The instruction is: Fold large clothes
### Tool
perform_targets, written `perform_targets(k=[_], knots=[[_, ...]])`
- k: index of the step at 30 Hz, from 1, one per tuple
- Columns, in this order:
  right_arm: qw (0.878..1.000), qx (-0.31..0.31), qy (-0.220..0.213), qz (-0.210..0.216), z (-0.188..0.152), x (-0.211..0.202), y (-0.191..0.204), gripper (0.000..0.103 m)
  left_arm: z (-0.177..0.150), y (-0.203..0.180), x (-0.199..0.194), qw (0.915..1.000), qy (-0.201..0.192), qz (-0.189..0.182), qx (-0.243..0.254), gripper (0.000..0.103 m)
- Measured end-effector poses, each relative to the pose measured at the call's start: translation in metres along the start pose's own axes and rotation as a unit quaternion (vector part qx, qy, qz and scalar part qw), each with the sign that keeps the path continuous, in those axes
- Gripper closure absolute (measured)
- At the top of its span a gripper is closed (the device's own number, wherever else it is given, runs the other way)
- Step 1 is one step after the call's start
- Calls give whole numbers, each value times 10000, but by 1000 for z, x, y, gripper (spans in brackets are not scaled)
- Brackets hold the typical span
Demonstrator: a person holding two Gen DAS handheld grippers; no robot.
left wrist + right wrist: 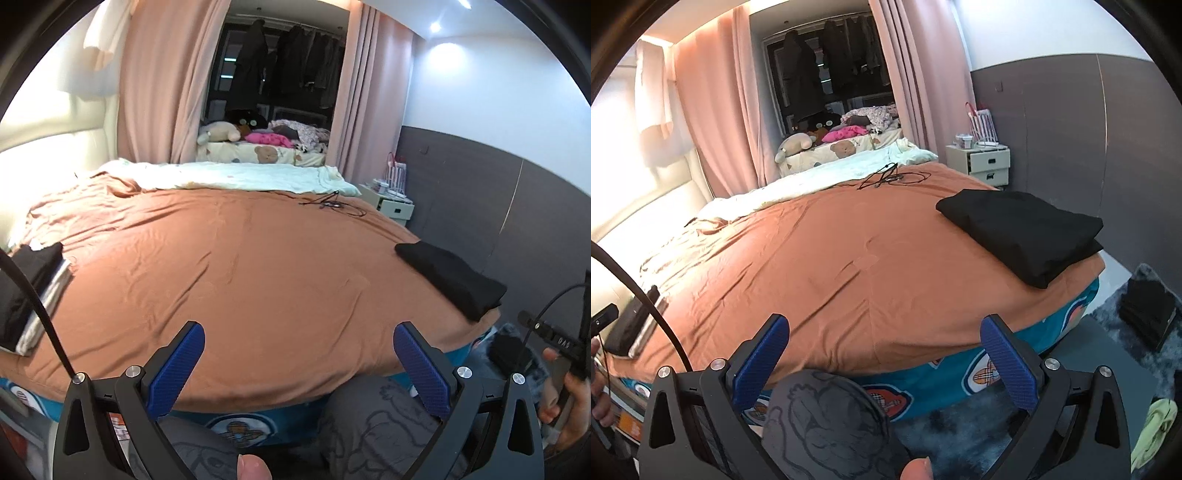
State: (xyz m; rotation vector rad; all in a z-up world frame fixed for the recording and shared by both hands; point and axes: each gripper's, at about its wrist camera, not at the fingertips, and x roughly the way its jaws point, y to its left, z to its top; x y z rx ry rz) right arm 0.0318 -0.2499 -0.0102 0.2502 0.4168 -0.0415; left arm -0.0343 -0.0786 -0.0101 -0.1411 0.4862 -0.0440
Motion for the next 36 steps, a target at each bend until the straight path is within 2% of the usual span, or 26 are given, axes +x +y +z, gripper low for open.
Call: perform_targets(k=[9,15,25,36], knots=[[9999,-121,-45,-94,-14,5,-1,0,-27,-12,-10,9993,-185,147,294,0],[9994,-231,-151,-197,-22,-4,2,0,-31,-14,-17,9989,-300,186,320,0],[9993,-285,-230,-118,-30,-9,-6,0,-33,-18,-24,9986,-337,135,383,0],[9989,-381,-260,-131,-26,-12,-6,0,-33,-22,-30,9984,-366,113,425,0]])
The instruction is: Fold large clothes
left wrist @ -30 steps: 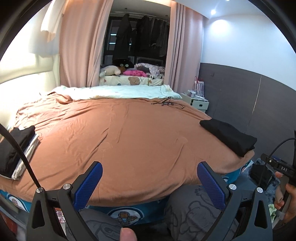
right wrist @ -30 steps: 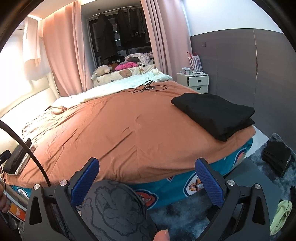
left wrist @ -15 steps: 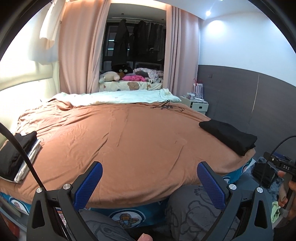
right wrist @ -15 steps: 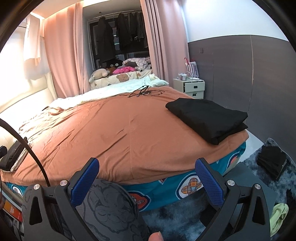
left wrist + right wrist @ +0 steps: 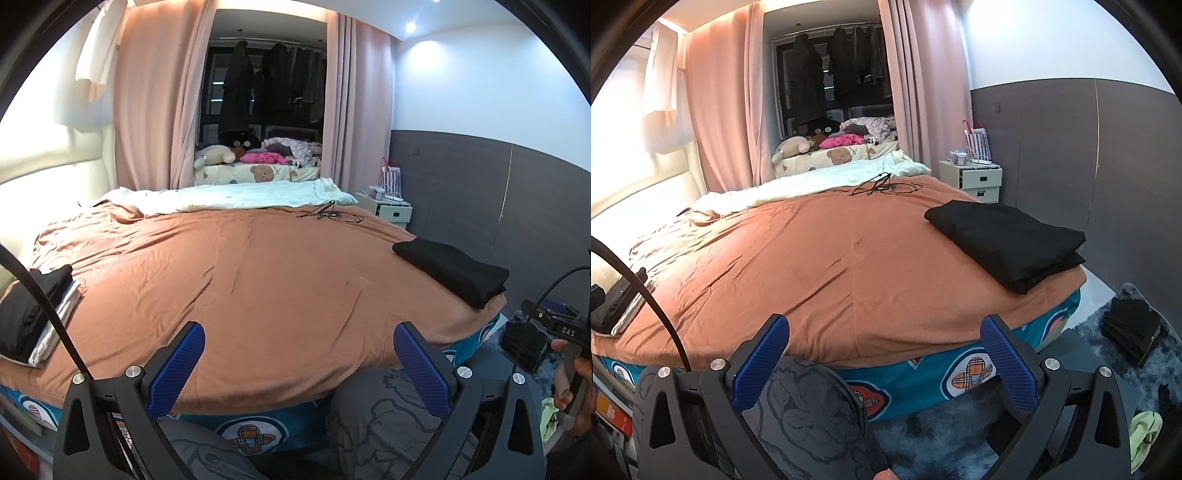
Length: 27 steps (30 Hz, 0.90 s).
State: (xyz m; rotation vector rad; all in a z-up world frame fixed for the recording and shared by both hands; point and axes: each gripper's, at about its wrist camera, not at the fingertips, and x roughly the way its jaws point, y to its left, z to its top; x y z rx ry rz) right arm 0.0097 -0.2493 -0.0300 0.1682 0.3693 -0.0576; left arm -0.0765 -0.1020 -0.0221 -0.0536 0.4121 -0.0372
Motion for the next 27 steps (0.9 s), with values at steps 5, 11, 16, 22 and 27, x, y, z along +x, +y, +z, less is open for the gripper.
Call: perform_targets(k=[5,11,16,22,27], knots=[[10000,-12,-9,4,2,1,-7,0,0,0,-3,10000,-26,-4,-14,0],[10000,-58,-17,5,4,4,-13,0,3,0,-6,10000,-63,2,-23,0],[9999,-124,-24,-25,6,5,-16,0,3,0,-6,10000,-65,18,-33,0],[9998,-172,-35,-43,9,7,-19,0,4,-2,-7,10000,-58,38,-46,0],[9998,-198,-34,-23,11,9,-22,0,5,-1,-8,9999,-56,49,-75,0]])
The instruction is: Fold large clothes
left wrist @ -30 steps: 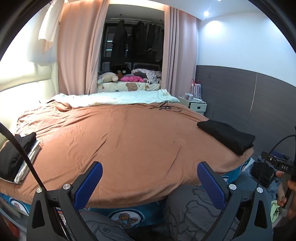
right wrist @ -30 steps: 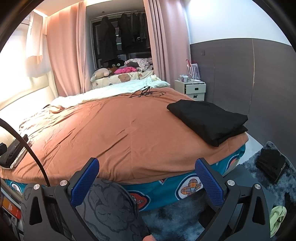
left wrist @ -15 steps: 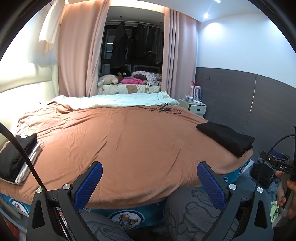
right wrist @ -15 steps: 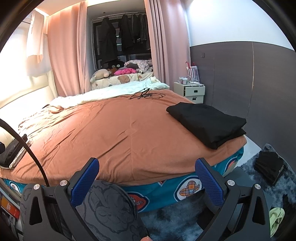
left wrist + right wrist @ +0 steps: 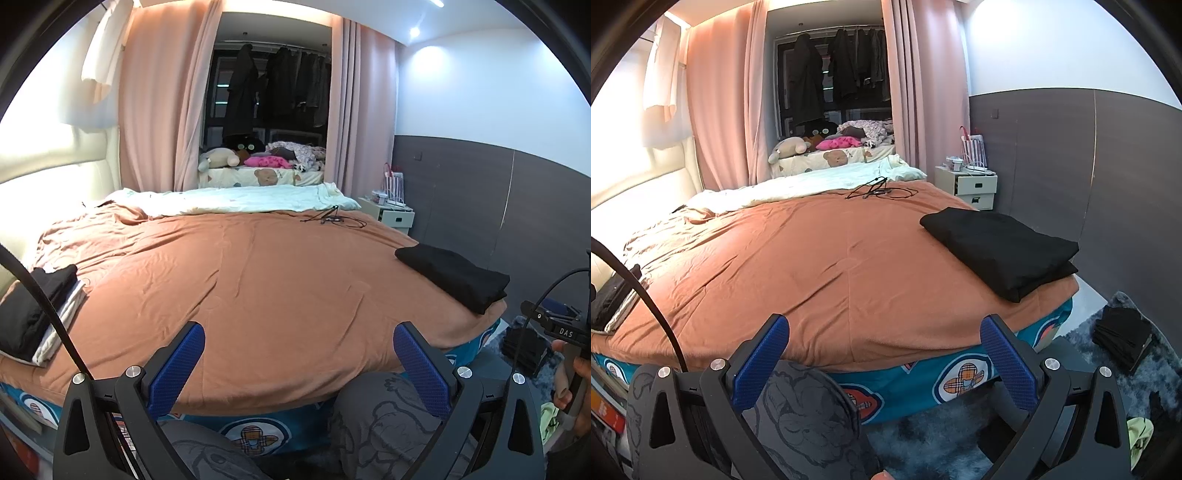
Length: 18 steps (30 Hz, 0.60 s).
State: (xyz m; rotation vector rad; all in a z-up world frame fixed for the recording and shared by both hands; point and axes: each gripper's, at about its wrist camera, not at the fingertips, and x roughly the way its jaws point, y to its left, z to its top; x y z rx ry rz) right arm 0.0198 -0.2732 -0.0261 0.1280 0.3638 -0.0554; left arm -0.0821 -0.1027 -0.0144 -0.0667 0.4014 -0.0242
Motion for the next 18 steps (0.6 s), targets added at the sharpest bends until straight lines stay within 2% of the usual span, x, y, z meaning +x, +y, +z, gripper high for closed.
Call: perform_targets(k=[18], knots=[[10000,-39,-3,54,3,1,-8,0,-2,3,-10,9999,-47,73,-103,0]])
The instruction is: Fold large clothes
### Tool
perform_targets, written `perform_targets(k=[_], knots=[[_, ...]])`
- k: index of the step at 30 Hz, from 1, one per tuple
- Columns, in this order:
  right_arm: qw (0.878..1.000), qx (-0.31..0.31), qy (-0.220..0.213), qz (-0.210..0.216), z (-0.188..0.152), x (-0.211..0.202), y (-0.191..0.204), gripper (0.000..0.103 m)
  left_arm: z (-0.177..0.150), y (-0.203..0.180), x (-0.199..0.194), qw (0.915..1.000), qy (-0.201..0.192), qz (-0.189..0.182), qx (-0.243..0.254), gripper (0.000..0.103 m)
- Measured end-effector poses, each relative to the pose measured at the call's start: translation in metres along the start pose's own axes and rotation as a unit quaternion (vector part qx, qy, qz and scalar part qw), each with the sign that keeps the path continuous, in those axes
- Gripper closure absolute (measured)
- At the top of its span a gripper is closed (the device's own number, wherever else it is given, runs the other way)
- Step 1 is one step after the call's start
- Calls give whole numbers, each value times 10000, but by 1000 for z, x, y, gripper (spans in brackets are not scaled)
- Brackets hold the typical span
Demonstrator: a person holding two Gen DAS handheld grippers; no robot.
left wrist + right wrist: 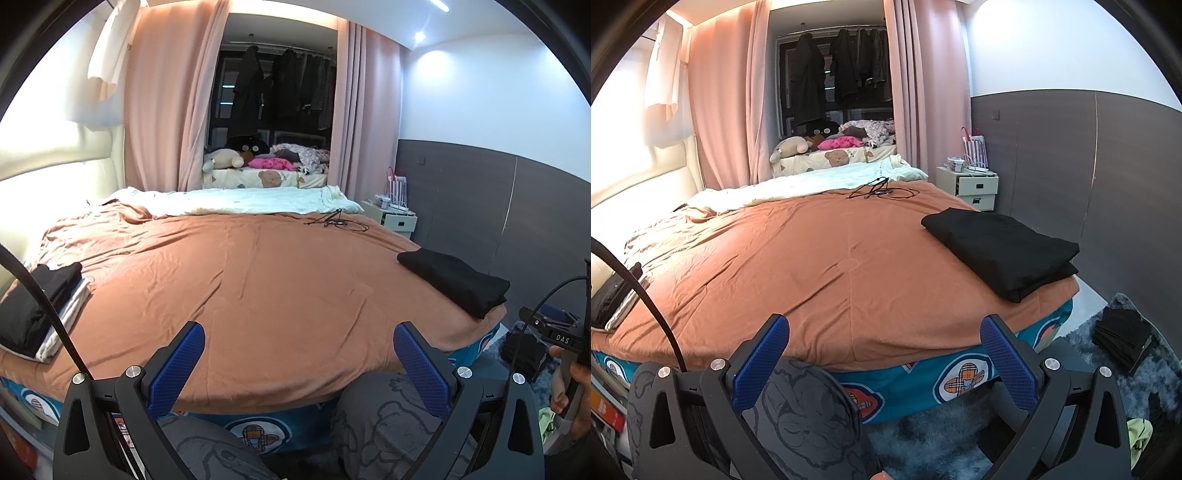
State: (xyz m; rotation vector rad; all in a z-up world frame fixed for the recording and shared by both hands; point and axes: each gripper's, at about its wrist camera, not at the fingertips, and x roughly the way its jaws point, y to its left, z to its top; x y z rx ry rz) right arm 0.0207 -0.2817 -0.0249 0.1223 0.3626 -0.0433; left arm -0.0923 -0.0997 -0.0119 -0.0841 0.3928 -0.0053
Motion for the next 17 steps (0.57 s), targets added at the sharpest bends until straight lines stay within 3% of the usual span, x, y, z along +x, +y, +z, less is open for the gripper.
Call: perform_targets(k=[17], knots=[[9999,-71,-91,-41,9,-9,-1,0,-14,28,-43,9992,-284,105,-248,0]])
